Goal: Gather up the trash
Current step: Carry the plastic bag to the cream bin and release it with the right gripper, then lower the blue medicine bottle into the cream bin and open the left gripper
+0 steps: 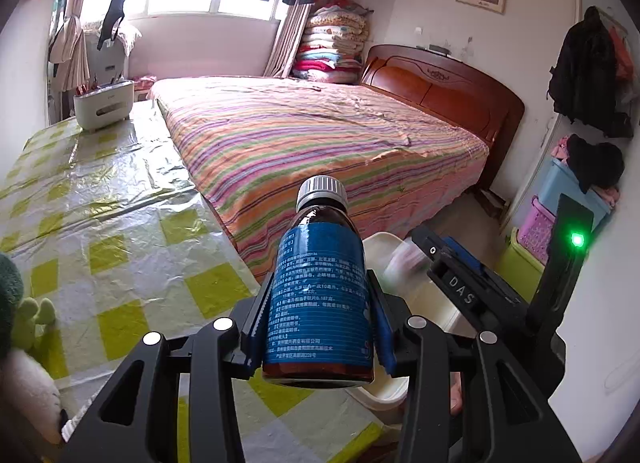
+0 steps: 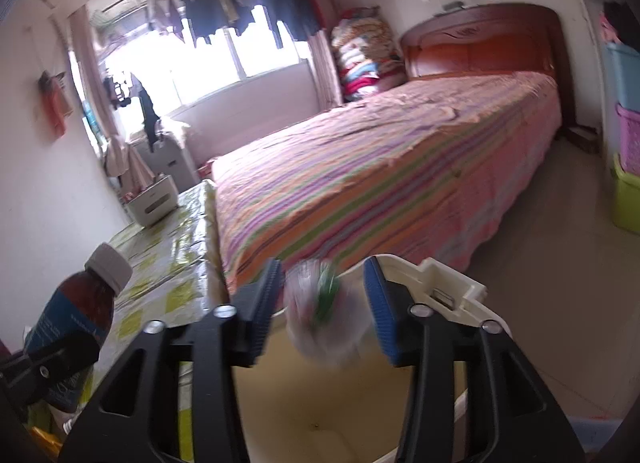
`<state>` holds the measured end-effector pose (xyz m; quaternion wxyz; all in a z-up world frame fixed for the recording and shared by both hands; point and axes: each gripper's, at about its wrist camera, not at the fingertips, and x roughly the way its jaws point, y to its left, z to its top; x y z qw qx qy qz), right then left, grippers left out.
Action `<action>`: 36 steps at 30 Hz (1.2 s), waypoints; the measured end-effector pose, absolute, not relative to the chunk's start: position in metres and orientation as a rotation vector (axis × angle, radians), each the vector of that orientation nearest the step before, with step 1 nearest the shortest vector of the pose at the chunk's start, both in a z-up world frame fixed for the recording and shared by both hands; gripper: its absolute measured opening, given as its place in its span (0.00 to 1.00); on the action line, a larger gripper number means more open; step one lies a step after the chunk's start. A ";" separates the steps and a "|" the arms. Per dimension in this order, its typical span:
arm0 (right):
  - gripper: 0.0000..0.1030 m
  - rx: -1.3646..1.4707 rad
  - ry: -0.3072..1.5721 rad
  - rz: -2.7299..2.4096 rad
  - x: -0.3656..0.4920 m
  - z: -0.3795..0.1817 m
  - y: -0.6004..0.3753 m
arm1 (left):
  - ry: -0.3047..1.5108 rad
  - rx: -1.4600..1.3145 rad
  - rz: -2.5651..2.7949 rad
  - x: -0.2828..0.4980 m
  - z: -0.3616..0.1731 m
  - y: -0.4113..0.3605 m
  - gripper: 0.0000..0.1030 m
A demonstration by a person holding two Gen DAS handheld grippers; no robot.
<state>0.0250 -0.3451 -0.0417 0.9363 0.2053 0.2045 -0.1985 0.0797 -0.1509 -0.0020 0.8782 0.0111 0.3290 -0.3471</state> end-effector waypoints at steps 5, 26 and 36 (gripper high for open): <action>0.68 0.475 0.331 -0.459 0.005 -0.035 -0.356 | 0.707 0.034 -0.728 0.082 -0.010 -0.162 0.40; 0.71 0.577 0.176 -0.500 -0.028 -0.031 -0.379 | 0.832 0.054 -0.745 0.089 -0.046 -0.212 0.65; 0.75 0.546 0.177 -0.429 -0.018 -0.027 -0.363 | 0.789 0.020 -0.680 0.088 -0.025 -0.176 0.78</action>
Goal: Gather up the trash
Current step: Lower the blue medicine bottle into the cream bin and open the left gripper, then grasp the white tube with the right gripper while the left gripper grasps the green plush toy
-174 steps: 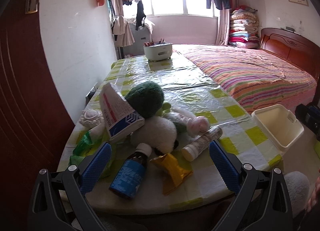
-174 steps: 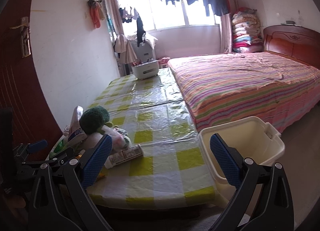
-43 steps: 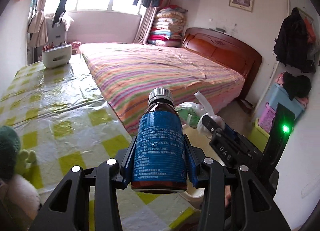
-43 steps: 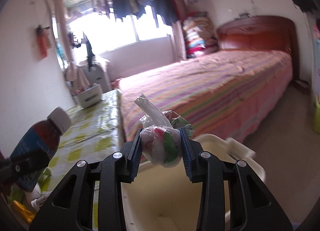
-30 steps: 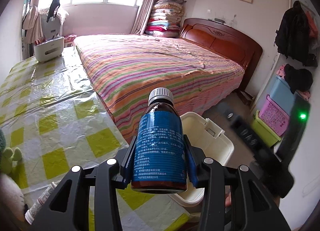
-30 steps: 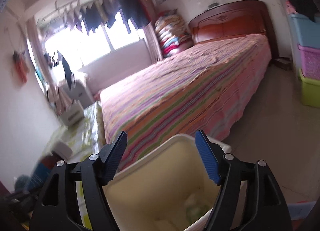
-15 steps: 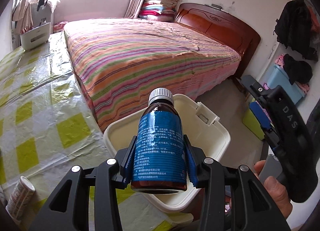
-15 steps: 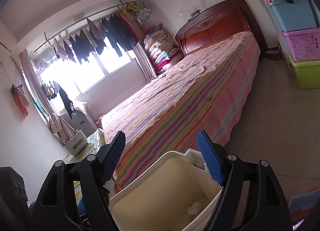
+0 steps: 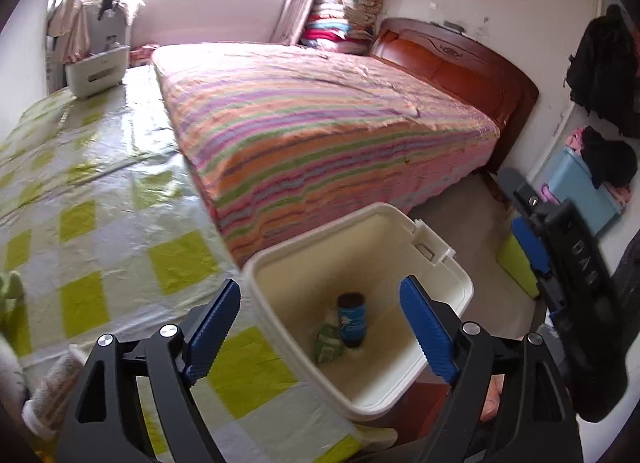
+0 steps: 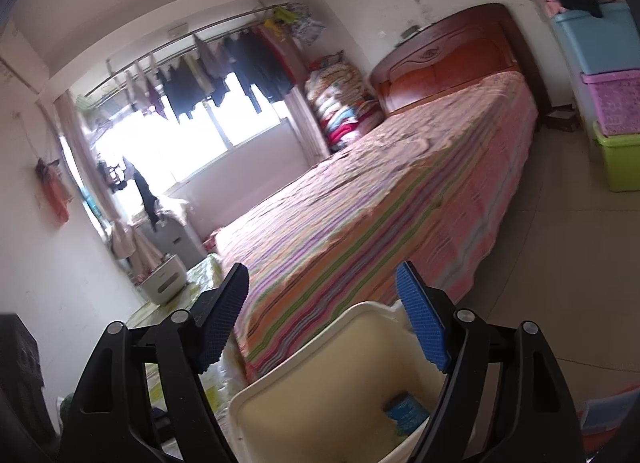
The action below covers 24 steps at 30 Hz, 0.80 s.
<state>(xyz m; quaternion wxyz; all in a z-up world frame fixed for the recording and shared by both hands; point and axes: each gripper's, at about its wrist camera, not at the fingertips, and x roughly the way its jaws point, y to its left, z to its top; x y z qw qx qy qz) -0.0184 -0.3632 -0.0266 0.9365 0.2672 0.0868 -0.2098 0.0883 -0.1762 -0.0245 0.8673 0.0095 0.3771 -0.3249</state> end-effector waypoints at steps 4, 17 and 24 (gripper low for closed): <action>0.77 0.489 0.203 -0.362 -0.006 -0.024 -0.344 | 0.732 -0.004 -0.616 0.090 -0.008 -0.140 0.78; 0.80 0.362 0.294 -0.088 0.031 -0.020 -0.267 | 0.635 -0.128 -0.381 0.099 0.030 -0.007 0.78; 0.83 0.227 0.416 0.189 0.049 -0.031 -0.202 | 0.608 -0.134 -0.257 0.097 0.031 0.056 0.78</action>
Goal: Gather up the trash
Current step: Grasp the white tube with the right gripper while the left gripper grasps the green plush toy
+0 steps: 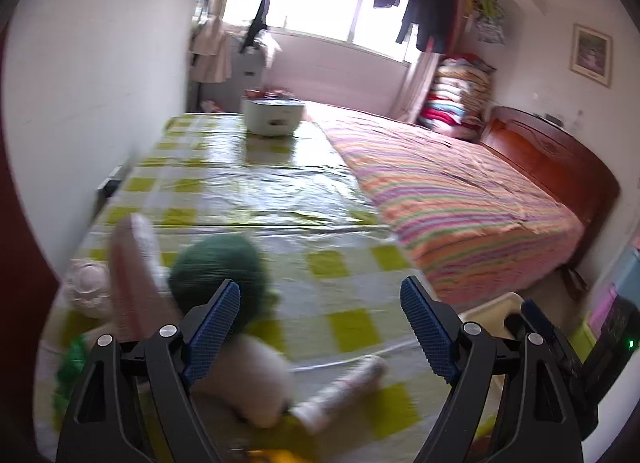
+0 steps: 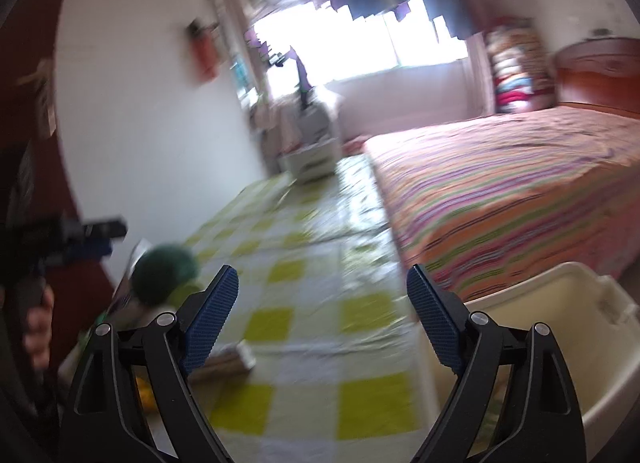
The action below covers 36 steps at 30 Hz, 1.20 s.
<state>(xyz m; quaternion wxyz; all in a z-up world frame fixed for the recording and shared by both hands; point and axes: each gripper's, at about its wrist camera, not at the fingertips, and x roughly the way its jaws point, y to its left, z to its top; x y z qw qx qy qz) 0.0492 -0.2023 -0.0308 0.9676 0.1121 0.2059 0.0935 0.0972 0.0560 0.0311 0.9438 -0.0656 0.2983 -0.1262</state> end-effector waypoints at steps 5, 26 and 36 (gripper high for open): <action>0.83 0.205 0.530 0.396 0.058 -0.047 -0.160 | 0.617 -0.189 -0.183 0.100 0.029 0.098 0.78; 0.83 -0.320 0.670 0.828 0.075 -0.049 -0.058 | 0.621 -0.381 0.039 0.095 0.019 0.224 0.78; 0.61 -0.793 0.948 0.979 0.117 -0.079 -0.030 | 0.617 -0.414 0.047 0.092 0.021 0.236 0.78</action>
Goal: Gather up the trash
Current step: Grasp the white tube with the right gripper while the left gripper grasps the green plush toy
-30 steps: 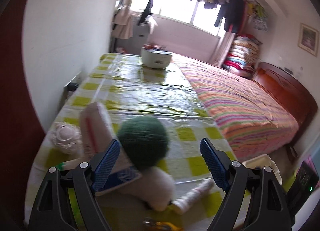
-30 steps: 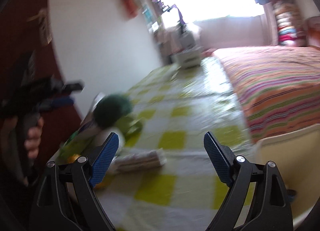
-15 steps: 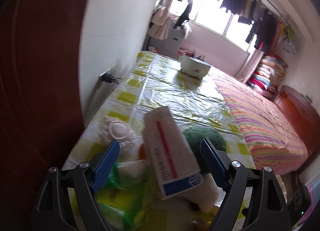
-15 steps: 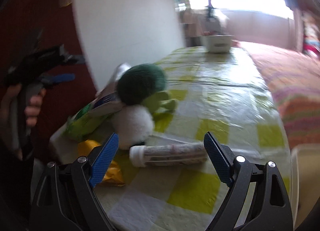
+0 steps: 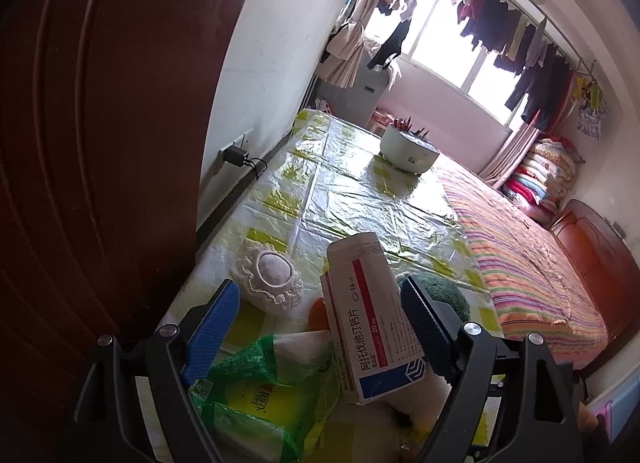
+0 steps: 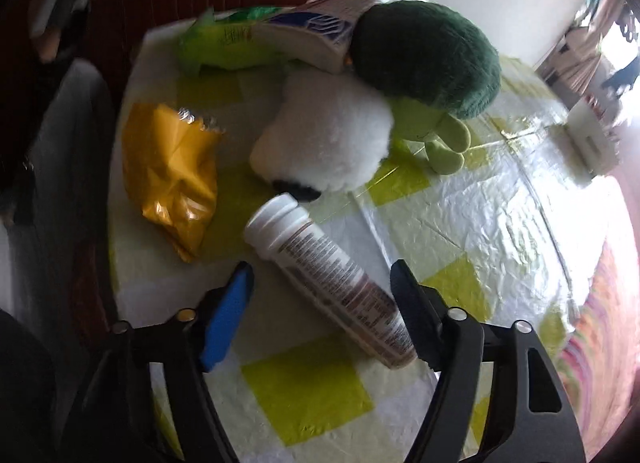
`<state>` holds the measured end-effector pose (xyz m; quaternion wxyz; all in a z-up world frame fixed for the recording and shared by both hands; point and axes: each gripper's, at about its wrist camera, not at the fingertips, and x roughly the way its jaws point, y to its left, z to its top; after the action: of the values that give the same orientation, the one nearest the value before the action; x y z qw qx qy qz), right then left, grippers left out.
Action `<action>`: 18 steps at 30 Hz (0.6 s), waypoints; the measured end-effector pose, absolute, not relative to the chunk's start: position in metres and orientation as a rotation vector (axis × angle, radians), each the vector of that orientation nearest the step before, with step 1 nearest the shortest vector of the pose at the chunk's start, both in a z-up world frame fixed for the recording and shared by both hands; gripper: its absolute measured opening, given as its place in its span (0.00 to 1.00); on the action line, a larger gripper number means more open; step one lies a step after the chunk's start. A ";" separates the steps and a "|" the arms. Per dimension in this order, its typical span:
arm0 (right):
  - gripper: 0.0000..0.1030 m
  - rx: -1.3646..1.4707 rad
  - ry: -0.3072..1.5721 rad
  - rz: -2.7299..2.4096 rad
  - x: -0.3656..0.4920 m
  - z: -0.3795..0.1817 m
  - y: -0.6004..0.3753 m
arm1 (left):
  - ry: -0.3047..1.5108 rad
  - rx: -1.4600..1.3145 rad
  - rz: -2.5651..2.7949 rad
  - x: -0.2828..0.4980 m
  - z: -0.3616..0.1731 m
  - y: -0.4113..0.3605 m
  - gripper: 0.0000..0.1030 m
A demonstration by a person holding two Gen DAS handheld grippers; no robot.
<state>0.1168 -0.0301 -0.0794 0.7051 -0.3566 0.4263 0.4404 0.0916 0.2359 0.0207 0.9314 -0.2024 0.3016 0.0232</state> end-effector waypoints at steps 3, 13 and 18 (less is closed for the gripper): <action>0.53 -0.767 0.969 0.981 0.124 -0.079 -0.034 | 0.644 -0.408 0.029 0.098 0.017 0.232 0.78; 0.29 -0.477 0.876 0.923 0.105 -0.069 -0.068 | 0.744 -0.402 -0.044 0.120 0.001 0.201 0.78; 0.29 -0.263 0.798 0.918 0.091 -0.060 -0.083 | 0.658 -0.233 -0.067 0.120 0.016 0.157 0.78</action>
<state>0.0910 -0.0827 -0.0604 0.8125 -0.1232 0.3739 0.4299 0.1202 0.1569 0.0165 0.9391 -0.1139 0.3224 -0.0329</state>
